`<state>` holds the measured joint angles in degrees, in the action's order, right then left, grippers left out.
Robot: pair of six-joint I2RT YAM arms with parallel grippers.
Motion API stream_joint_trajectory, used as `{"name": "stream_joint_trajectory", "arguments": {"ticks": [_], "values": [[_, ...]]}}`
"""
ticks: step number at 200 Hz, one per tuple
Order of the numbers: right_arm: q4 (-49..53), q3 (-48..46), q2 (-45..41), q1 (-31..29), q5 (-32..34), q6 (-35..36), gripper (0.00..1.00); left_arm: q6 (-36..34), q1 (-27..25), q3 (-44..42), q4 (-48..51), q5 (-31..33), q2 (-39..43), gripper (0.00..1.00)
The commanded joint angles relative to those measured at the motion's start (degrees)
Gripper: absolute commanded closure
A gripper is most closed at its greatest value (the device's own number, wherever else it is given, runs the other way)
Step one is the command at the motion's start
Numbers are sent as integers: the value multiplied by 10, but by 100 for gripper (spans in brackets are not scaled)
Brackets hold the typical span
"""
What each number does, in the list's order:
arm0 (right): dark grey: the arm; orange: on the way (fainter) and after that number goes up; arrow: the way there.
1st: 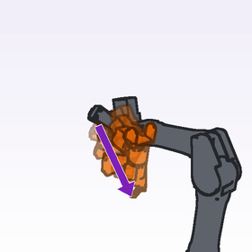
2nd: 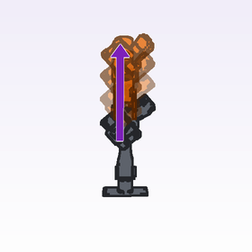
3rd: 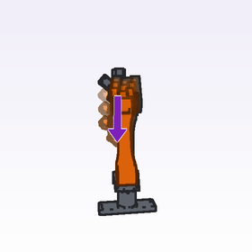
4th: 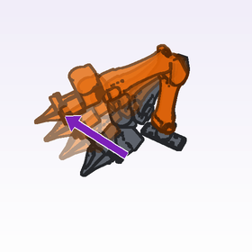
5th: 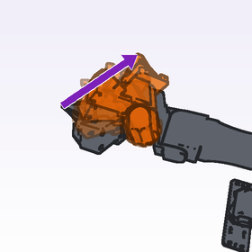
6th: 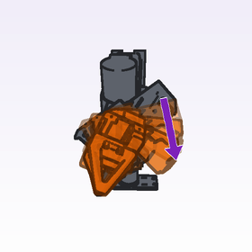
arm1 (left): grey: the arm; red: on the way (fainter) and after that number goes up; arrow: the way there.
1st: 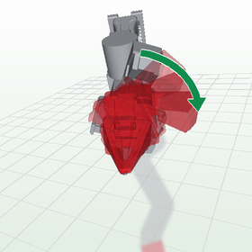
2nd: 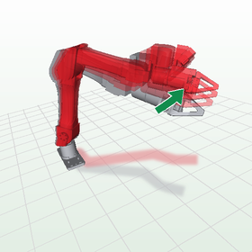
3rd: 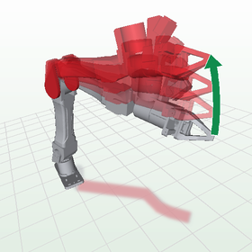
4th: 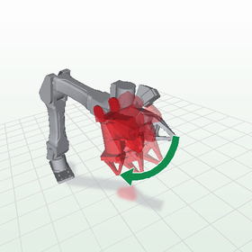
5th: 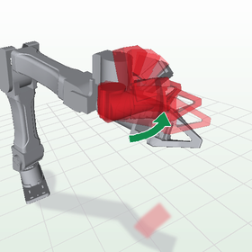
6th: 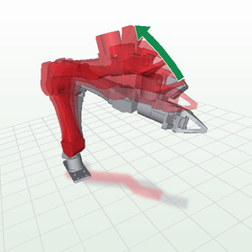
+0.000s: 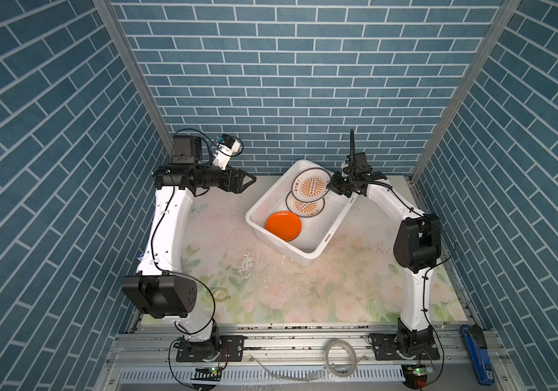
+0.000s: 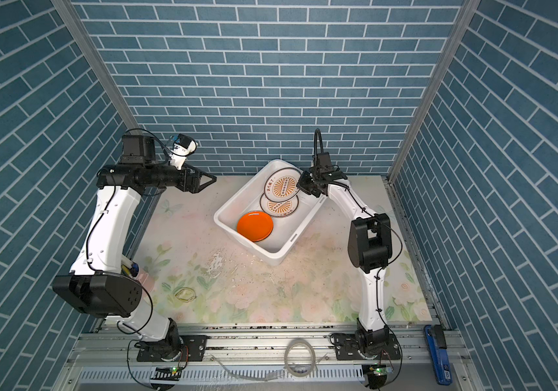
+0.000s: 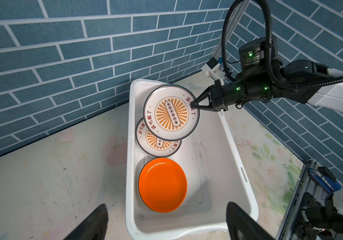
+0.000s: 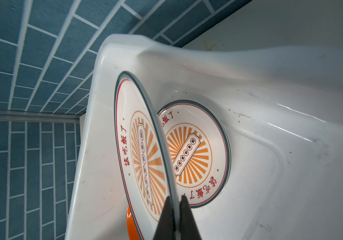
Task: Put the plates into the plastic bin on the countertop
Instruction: 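Lower the upright plate with the right gripper onto the sunburst stack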
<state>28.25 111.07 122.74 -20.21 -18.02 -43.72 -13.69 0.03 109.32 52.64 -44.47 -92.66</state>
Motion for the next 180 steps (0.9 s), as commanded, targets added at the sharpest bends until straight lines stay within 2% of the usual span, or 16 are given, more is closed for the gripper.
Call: {"name": "stream_joint_trajectory", "arguments": {"ticks": [1,180], "values": [[-1,23,8,-5,6,-23,100,10,0,-11,-16,-16,23,10],[-14,6,47,-19,5,-73,100,20,0,-54,-27,-14,45,10]]}}
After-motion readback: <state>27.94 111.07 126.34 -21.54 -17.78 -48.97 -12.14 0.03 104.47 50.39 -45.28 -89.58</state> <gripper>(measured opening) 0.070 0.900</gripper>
